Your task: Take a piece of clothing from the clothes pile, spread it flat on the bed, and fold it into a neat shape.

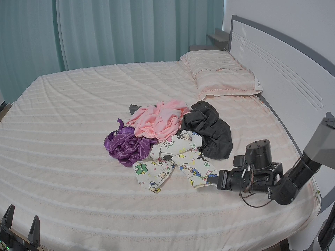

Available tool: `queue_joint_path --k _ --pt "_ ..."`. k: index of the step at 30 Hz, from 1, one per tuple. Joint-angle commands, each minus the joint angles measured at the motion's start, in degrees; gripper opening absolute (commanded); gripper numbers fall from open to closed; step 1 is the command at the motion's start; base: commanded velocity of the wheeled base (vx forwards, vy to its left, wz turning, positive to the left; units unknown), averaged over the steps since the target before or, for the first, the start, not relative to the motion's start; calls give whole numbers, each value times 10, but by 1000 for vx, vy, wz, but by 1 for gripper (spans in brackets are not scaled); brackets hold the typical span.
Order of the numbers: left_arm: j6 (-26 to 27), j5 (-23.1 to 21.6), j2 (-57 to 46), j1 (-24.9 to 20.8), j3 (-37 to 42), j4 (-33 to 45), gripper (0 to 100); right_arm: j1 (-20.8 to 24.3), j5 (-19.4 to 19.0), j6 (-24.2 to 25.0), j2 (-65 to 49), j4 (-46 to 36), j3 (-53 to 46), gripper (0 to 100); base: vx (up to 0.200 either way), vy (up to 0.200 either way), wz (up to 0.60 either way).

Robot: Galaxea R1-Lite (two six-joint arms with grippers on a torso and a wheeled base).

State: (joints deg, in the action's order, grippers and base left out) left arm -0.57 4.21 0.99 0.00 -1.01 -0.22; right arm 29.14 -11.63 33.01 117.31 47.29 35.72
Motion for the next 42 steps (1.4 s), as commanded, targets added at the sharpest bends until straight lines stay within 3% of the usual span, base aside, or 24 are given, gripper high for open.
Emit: queue_joint_path --k 1,9,17,24,26,28,29,30,33,38,41,42 --pt "3 0 -10 0 10 0 100 19 -12 15 -93 96 -130 0 0 0 0" --pt "1 -1 -10 0 10 -1 100 65 -12 36 -173 226 -253 0 0 0 0" --pt "37 -20 -10 -1 10 -6 100 117 -12 36 -331 228 -319 0 0 0 0" --pt "40 -25 -5 -3 10 -7 100 134 -12 35 -436 220 -316 0 0 0 0" --pt "19 -30 19 -4 -38 -31 100 133 -11 34 -450 221 -307 0 0 0 0" --pt "-70 -37 124 -13 -190 -77 100 132 -12 33 -467 219 -285 0 0 0 0" --pt "-85 -39 141 -16 -210 -77 100 132 -12 33 -469 217 -281 0 0 0 0" --pt "-79 -54 170 -18 -245 -73 100 132 -13 31 -470 209 -270 0 0 0 0" --pt "-8 -139 247 -25 -232 -65 100 133 -13 28 -469 202 -249 0 0 0 0" --pt "15 -262 377 -50 -189 -69 100 132 -17 26 -468 201 -232 0 0 0 0" --pt "28 -276 465 -116 -189 -71 100 131 -17 26 -470 201 -232 0 0 0 0" --pt "28 -276 470 -119 -189 -71 100 131 -17 26 -470 201 -232 0 0 0 0"
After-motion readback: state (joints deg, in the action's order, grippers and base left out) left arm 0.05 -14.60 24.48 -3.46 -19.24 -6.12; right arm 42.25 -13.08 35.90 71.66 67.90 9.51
